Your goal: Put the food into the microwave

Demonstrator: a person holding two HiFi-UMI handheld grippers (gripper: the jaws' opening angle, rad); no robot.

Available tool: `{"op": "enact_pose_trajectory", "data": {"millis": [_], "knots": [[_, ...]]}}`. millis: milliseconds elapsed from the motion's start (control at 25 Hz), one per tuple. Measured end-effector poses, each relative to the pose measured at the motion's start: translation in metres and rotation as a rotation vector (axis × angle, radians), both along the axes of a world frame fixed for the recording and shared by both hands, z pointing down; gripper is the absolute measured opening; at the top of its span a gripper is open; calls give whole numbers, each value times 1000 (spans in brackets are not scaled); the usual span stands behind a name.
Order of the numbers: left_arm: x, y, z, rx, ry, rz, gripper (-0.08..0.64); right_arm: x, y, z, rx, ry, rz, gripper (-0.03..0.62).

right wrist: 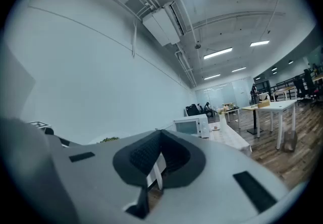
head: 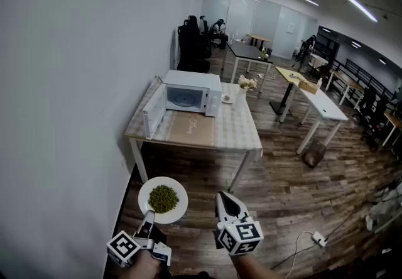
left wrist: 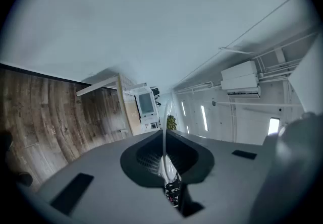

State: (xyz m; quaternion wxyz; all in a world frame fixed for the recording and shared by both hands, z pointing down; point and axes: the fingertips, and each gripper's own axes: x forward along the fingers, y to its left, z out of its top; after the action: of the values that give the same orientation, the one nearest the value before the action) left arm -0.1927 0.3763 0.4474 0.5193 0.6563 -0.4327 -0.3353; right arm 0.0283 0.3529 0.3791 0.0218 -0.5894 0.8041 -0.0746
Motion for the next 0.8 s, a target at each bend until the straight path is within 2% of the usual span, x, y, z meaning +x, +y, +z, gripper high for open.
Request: {"op": "enact_pose_trajectory", "data": {"millis": [320,800], "knots": [[1,4,-8,17,10,11,17,-2,4,-3,2,-4,4,8],[-9,-2,-2,-2,26,20,17,-4,-1,-9,26,-2,41,8]]}}
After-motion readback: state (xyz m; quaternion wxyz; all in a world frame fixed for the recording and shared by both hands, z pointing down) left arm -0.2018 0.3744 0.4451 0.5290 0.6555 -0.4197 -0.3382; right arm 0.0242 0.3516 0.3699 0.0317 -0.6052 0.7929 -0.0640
